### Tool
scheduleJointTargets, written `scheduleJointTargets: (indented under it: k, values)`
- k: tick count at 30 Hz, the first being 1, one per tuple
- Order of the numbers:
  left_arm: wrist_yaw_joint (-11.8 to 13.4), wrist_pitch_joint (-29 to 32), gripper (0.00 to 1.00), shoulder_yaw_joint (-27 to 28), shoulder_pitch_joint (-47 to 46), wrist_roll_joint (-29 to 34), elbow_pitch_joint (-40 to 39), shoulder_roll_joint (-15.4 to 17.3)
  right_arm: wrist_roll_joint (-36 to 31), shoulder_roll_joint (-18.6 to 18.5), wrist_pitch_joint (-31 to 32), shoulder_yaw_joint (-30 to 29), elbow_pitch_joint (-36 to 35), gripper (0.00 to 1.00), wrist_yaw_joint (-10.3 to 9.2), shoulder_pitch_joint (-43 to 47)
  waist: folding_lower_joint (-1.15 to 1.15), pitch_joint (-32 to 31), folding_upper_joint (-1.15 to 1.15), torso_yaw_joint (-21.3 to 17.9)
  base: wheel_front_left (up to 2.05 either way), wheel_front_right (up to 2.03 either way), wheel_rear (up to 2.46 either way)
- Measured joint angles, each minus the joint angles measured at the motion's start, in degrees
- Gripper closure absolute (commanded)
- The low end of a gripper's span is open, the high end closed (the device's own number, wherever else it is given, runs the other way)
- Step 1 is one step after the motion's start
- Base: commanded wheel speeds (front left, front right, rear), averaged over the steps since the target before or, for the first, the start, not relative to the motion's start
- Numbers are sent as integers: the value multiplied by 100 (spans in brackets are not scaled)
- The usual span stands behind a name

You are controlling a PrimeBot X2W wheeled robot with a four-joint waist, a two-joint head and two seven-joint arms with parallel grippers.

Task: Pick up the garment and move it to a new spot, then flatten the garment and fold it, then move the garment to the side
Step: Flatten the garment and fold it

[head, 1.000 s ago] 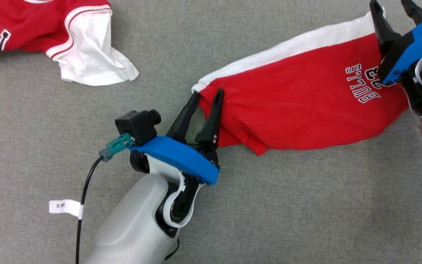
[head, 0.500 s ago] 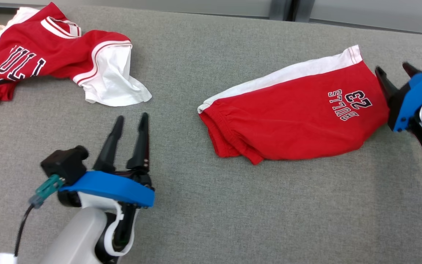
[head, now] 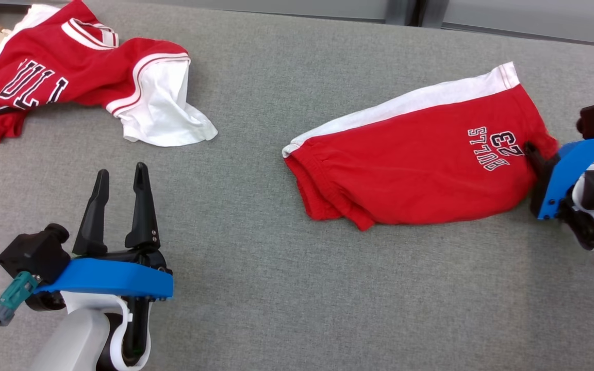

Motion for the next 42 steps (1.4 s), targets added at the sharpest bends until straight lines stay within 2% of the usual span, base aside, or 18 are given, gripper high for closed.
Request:
scheduleJointTargets:
  k: [6,11,20,24,28,31,36,42]
  values:
    - [-9,-8,0,14,60,200,86,-51,134,224,-471,-13,-24,100,0,15,0,-183,0,-185,0,0,0]
    - [-43,-9,0,-31,153,578,204,-42,219,289,-935,-34,-165,100,0,152,1,-402,0,-515,0,0,0]
    - [-110,-9,0,-73,363,771,376,-336,263,241,-1678,-370,-343,100,0,945,1,-793,0,-1188,0,0,0]
    - [-130,-9,0,-157,392,849,449,-403,370,381,-1764,-620,-311,100,0,1354,1,-908,0,-1322,0,0,0]
    - [-188,-9,0,-211,392,895,521,-452,223,400,-1828,-783,-200,100,0,1433,1,-920,0,-1270,0,0,0]
    - [-201,-9,0,-224,392,899,567,-488,78,572,-1847,-818,-259,100,0,1273,1,-933,0,-1179,0,0,0]
    - [-202,-9,0,-214,391,911,622,-548,-226,1038,-1719,-628,-500,100,0,736,1,-998,0,-1000,0,0,0]
    - [-238,-9,0,-172,392,945,632,-648,-512,1711,-1279,29,-711,100,0,425,1,-1053,0,-781,0,0,0]
